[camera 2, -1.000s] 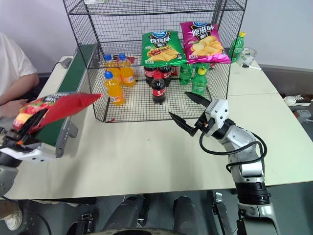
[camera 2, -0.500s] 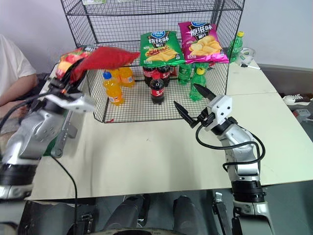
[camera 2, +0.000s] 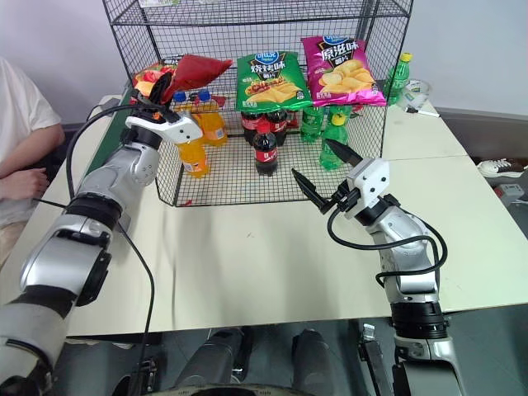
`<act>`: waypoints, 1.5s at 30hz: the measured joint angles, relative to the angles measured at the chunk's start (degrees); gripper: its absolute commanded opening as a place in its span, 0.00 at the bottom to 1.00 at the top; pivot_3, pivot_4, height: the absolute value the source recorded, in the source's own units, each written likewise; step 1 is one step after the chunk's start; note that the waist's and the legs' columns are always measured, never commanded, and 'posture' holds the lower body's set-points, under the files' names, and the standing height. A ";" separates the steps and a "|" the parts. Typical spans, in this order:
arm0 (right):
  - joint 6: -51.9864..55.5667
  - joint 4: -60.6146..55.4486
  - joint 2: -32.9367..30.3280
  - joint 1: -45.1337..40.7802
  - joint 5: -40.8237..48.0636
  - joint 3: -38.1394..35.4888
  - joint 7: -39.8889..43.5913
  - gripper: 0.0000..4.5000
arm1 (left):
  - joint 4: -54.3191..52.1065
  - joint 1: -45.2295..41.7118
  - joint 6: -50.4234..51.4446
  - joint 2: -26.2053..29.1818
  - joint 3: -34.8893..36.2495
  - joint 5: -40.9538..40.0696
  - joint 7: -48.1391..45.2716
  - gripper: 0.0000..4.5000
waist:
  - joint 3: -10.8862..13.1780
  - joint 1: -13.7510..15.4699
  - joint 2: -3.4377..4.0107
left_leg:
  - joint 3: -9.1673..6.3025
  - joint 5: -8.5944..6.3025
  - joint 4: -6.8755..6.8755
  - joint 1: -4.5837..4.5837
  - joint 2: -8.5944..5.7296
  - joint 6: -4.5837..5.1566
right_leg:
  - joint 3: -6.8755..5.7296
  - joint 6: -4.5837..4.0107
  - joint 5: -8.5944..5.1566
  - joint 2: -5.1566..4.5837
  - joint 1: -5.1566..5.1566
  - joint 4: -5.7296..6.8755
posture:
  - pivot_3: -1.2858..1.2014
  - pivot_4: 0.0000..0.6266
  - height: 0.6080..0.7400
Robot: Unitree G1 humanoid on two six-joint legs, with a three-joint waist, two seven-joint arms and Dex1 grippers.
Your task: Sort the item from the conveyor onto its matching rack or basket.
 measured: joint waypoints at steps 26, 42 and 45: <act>1.34 -0.36 -0.31 0.46 -0.23 1.07 -0.74 1.00 | 10.37 -7.92 0.18 -3.60 -4.03 -9.30 -2.25 0.94 | -0.03 0.23 -0.05 | -0.14 -0.04 0.49 -0.32 -0.05 0.06 | -0.10 0.09 0.02 0.00 -0.04 0.13 | 0.52 0.24 1.00; 2.61 -2.09 -0.87 0.96 0.03 1.75 -0.06 1.00 | -35.56 20.19 2.18 6.43 2.72 -17.95 -23.60 0.94 | -0.03 -0.22 -0.02 | -0.07 -0.04 0.42 -0.43 -0.02 0.06 | 0.13 0.05 0.03 0.02 -0.34 0.21 | 0.52 0.24 1.00; 2.58 -1.92 -0.96 0.91 0.17 1.58 0.26 1.00 | -47.44 27.21 7.57 8.81 7.42 -20.74 -29.40 0.94 | -0.04 -0.27 0.01 | -0.06 -0.04 0.39 -0.42 0.01 0.06 | 0.16 0.04 0.03 0.04 -0.35 0.20 | 0.52 0.24 1.00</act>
